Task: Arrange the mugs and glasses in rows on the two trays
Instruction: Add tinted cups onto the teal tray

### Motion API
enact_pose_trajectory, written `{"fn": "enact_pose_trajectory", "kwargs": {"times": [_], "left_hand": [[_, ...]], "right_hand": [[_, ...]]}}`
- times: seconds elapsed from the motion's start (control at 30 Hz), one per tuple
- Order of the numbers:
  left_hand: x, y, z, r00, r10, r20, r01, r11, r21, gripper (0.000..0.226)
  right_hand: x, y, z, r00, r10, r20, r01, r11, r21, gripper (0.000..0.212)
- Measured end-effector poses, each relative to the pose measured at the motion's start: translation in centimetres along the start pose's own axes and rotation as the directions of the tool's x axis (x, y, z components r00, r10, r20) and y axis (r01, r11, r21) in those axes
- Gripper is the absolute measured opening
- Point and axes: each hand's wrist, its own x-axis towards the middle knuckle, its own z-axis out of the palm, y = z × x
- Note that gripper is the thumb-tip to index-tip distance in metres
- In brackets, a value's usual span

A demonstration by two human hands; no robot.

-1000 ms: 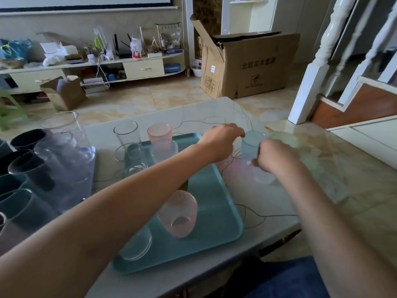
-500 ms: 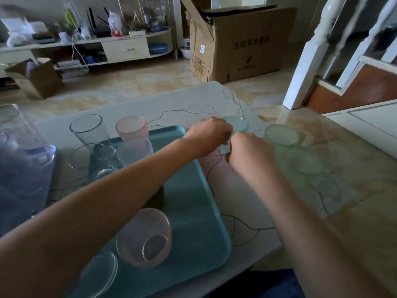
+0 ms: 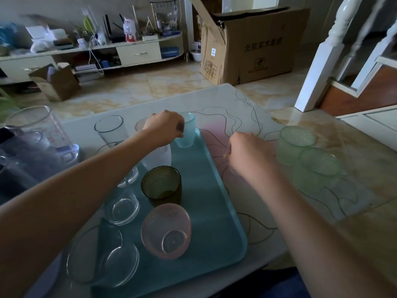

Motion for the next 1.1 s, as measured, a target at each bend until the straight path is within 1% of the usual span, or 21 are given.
{"fn": "enact_pose_trajectory", "kwargs": {"times": [0.07, 0.17, 0.23, 0.3, 0.33, 0.4, 0.5, 0.6, 0.67, 0.8, 0.87, 0.93, 0.97, 1.07, 1.1], "left_hand": [[-0.2, 0.1, 0.5, 1.0, -0.005, 0.024, 0.007, 0.999, -0.052, 0.011], [-0.1, 0.5, 0.7, 1.0, -0.003, 0.016, 0.004, 0.996, -0.084, 0.011], [-0.2, 0.6, 0.6, 1.0, 0.014, 0.016, -0.012, 0.992, -0.127, 0.02], [-0.5, 0.6, 0.2, 0.999, 0.037, -0.002, -0.037, 0.99, -0.136, 0.028], [-0.8, 0.6, -0.1, 0.999, 0.045, -0.023, -0.048, 0.99, -0.134, 0.031], [-1.3, 0.4, -0.7, 0.996, 0.061, -0.071, -0.07, 0.989, -0.133, 0.034], [-2.7, 0.1, -1.6, 0.992, 0.05, -0.117, -0.069, 0.984, -0.164, 0.024], [-4.3, -0.2, -2.3, 0.991, 0.03, -0.134, -0.053, 0.983, -0.173, 0.017], [-5.4, -0.3, -2.9, 0.99, 0.031, -0.138, -0.055, 0.984, -0.171, 0.017], [-7.3, -0.7, -3.6, 0.991, 0.043, -0.124, -0.062, 0.986, -0.154, 0.016], [-8.2, -0.8, -3.9, 0.992, 0.048, -0.118, -0.066, 0.986, -0.153, 0.015], [-9.0, -0.8, -4.1, 0.992, 0.055, -0.117, -0.073, 0.984, -0.161, 0.015], [-9.4, -0.7, -4.2, 0.991, 0.06, -0.116, -0.079, 0.983, -0.166, 0.015], [-10.3, -0.3, -4.3, 0.989, 0.083, -0.119, -0.103, 0.98, -0.173, 0.014], [-10.5, -0.1, -4.3, 0.988, 0.091, -0.125, -0.112, 0.978, -0.173, 0.014]], "right_hand": [[0.0, -0.3, 0.2, 1.0, -0.003, -0.019, 0.003, 1.0, 0.006, 0.013], [0.1, -0.4, 0.6, 0.999, -0.016, -0.043, 0.017, 1.0, 0.019, 0.012], [0.3, -0.4, 0.7, 0.999, -0.025, -0.045, 0.027, 0.999, 0.032, 0.012], [0.4, -0.4, 0.5, 0.998, -0.026, -0.058, 0.028, 0.999, 0.028, 0.015], [0.6, -0.4, 0.4, 0.997, -0.022, -0.074, 0.025, 0.999, 0.038, 0.016], [0.7, -0.6, -0.1, 0.991, -0.03, -0.132, 0.041, 0.996, 0.08, 0.012], [0.7, -1.4, -0.5, 0.961, -0.126, -0.245, 0.162, 0.978, 0.132, 0.018], [0.1, -2.8, -0.7, 0.924, -0.267, -0.273, 0.309, 0.943, 0.126, 0.019], [-0.2, -3.3, -0.5, 0.909, -0.318, -0.27, 0.357, 0.928, 0.11, 0.018], [-0.3, -3.7, 0.3, 0.909, -0.346, -0.231, 0.37, 0.927, 0.069, 0.016], [-0.3, -3.7, 1.0, 0.931, -0.332, -0.156, 0.349, 0.932, 0.101, 0.015], [-0.3, -3.6, 1.6, 0.962, -0.267, -0.058, 0.273, 0.946, 0.177, 0.016], [-0.3, -3.6, 1.9, 0.967, -0.254, -0.028, 0.255, 0.951, 0.177, 0.016], [-0.5, -3.2, 2.2, 0.951, -0.31, -0.017, 0.31, 0.951, 0.016, 0.019], [-0.7, -3.0, 2.1, 0.95, -0.313, 0.003, 0.313, 0.95, 0.008, 0.022]]}}
